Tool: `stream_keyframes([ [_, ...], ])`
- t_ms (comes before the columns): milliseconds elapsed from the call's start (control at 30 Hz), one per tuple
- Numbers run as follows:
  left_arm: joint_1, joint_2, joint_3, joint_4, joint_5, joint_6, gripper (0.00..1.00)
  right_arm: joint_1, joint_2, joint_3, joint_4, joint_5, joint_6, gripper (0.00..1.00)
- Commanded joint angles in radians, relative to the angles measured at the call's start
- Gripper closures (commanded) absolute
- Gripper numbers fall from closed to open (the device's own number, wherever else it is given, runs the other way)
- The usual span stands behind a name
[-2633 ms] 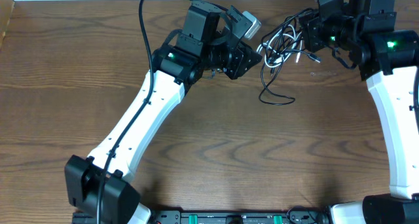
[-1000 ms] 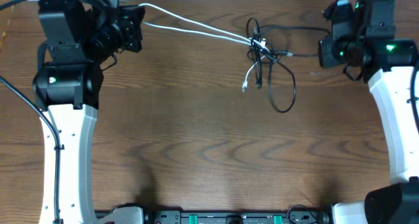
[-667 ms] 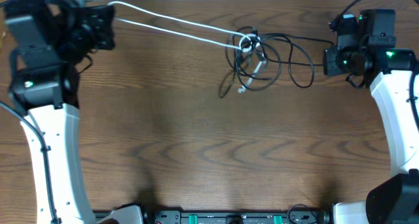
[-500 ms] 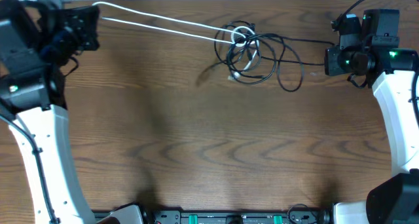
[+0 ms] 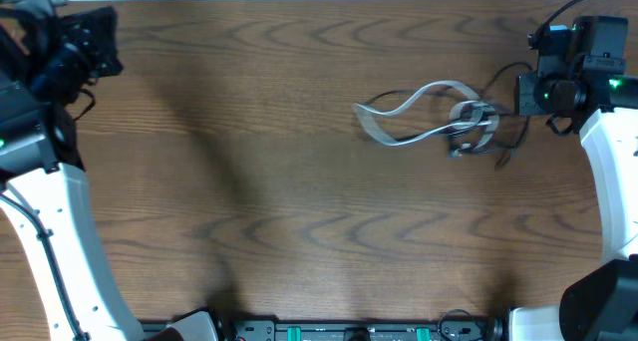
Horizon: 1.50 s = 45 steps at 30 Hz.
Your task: Untangle cables
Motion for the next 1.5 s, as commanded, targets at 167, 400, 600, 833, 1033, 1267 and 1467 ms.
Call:
stream_keyframes([
  [167, -0.143, 0.008, 0.019, -0.002, 0.019, -0.009, 0.93, 0.018, 0.003, 0.000, 0.000, -0.017, 0.014, 0.99],
  [400, -0.268, 0.069, 0.019, -0.021, 0.020, -0.009, 0.89, 0.079, 0.003, 0.000, 0.012, -0.039, 0.010, 0.99],
  [600, -0.376, 0.133, 0.019, -0.025, 0.020, 0.004, 0.87, 0.172, 0.003, 0.000, 0.029, -0.039, 0.010, 0.99],
  [833, -0.454, 0.161, 0.019, -0.023, 0.014, 0.044, 0.86, 0.291, 0.002, 0.020, 0.036, -0.039, -0.001, 0.99],
  [1033, -0.455, 0.161, 0.019, -0.023, 0.011, 0.044, 0.86, 0.367, 0.002, 0.080, 0.008, 0.009, -0.024, 0.99],
  [1267, -0.455, 0.161, 0.019, -0.020, 0.012, 0.044, 0.87, 0.396, 0.002, 0.097, -0.017, 0.025, -0.027, 0.99],
  [1467, -0.488, 0.179, 0.018, -0.021, 0.012, 0.043, 0.86, 0.397, 0.002, 0.097, -0.014, 0.025, -0.027, 0.01],
])
